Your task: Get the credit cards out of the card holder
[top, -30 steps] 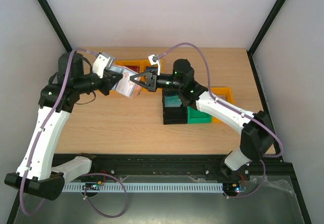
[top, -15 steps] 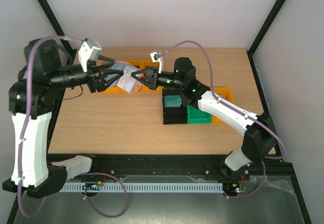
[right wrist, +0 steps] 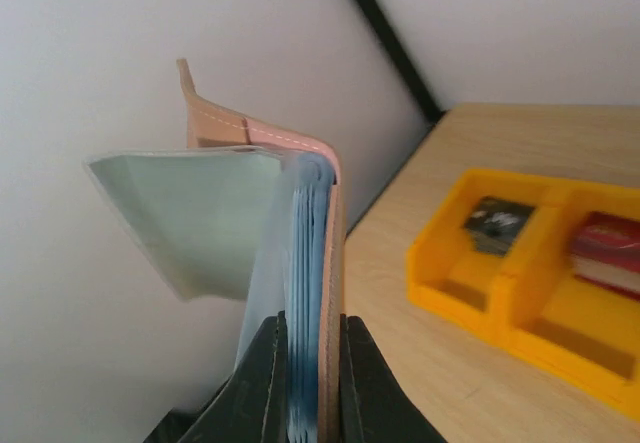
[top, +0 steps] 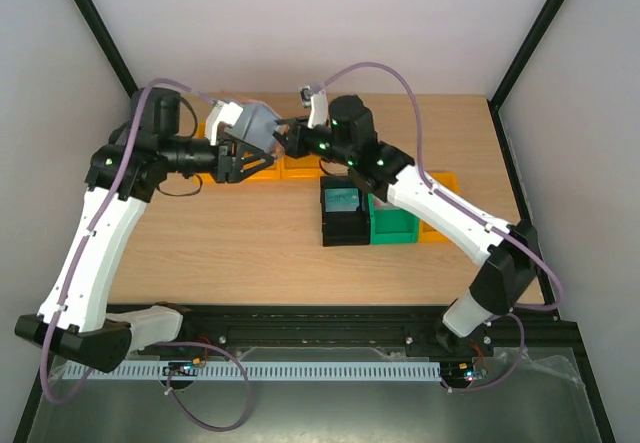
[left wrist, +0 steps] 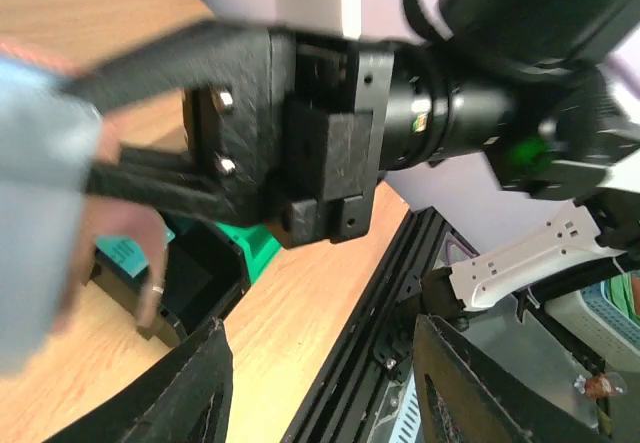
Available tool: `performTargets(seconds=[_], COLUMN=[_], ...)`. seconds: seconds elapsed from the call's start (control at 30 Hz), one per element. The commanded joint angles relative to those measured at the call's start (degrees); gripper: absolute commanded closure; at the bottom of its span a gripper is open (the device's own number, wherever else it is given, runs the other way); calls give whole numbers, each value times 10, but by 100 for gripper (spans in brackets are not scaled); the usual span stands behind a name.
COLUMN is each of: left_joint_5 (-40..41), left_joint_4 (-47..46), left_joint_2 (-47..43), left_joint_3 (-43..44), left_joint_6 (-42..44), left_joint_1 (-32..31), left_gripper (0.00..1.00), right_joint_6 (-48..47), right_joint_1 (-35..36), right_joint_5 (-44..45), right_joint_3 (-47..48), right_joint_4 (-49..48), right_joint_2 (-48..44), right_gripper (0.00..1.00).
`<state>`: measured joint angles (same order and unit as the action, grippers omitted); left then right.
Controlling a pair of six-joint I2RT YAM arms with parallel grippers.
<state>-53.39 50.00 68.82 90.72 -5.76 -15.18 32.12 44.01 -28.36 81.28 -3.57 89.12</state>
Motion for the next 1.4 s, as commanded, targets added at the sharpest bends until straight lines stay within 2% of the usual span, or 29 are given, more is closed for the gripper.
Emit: performTargets(seconds=[0.0,0.07,0.17,0.3,0.47,0.6,0.8,0.93,1.13,1.37], left_joint_5=[41,46,87,147,165,139,55,68,87,92], left_joint_4=[-39,-31,-10,-3,-41,-74,-182,-215,-236,-240], left_joint_2=[-5,-9,-27,-56,-82,-88,-81,-69,-70,-79], left_joint_3=[1,14,21,-25,-135,-185,-256,-265,-300,-325], left_joint_6=[-31,-21,2,24,-8,-33,-109,-125,-140,-132], left_joint_1=[-8,7,27,33,41,41,41,46,69,87], left_gripper=[49,48,44,41,42,47,49,51,53,54], right_joint_6=[-53,-83,-88,-74,-67,-74,-60,-45,-3,18], right_joint_1=[32,42,42,42,42,42,42,36,12,-3], right_joint_5=[242,354,442,430,408,294,190,98,-23,-106], right_joint_3=[148,280,412,423,425,388,347,311,215,159], right_joint_4=[222,354,514,547,567,521,468,420,298,211], right_joint_2=[65,130,218,242,258,242,233,214,156,116], right_gripper=[98,98,98,98,98,98,98,98,98,98])
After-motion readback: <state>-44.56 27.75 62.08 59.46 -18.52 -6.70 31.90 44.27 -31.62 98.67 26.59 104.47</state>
